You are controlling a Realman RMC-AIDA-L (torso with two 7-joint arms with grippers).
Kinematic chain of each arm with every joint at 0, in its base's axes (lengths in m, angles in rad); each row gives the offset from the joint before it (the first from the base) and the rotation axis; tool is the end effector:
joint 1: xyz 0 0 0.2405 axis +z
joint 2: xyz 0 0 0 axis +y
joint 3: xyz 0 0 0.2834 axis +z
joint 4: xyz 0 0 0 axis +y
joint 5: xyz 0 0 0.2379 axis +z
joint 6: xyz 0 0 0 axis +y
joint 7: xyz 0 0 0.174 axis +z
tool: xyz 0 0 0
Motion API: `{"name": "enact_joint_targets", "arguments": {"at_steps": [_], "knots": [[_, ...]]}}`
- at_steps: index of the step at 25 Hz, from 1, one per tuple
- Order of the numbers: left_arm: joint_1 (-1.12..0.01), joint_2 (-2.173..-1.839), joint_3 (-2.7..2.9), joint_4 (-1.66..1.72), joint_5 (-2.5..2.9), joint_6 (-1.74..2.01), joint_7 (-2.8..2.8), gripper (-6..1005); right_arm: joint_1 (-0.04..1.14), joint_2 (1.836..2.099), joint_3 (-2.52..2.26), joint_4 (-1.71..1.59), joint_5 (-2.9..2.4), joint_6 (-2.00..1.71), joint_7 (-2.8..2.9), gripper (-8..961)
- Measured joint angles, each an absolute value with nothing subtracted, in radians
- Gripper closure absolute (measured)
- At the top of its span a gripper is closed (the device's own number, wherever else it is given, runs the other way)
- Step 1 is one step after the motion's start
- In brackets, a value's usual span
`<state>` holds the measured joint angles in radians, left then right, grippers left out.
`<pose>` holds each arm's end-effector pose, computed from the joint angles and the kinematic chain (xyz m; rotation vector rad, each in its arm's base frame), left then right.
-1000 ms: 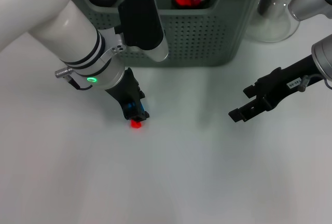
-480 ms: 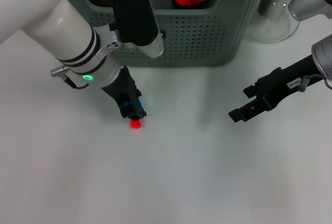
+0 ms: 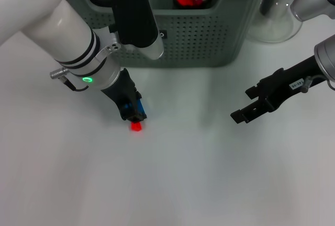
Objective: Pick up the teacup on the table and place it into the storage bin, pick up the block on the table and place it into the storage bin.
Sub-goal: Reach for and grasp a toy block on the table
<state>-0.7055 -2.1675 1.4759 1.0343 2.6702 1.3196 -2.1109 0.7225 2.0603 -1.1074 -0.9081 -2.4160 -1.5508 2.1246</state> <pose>-0.2132 0.4067 -0.1221 -2.8309 -0.2951 0.6878 0.2355 0.4078 -0.0585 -2.9009 0.9281 -0.2584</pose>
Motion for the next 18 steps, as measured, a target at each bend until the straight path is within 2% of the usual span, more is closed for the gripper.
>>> {"name": "enact_joint_targets", "arguments": {"at_steps": [18], "knots": [[-0.712, -2.166, 1.466, 1.016, 2.672, 1.313, -2.109, 516, 0.728, 2.06, -1.109, -0.908, -2.416, -1.551, 2.127, 10]]}}
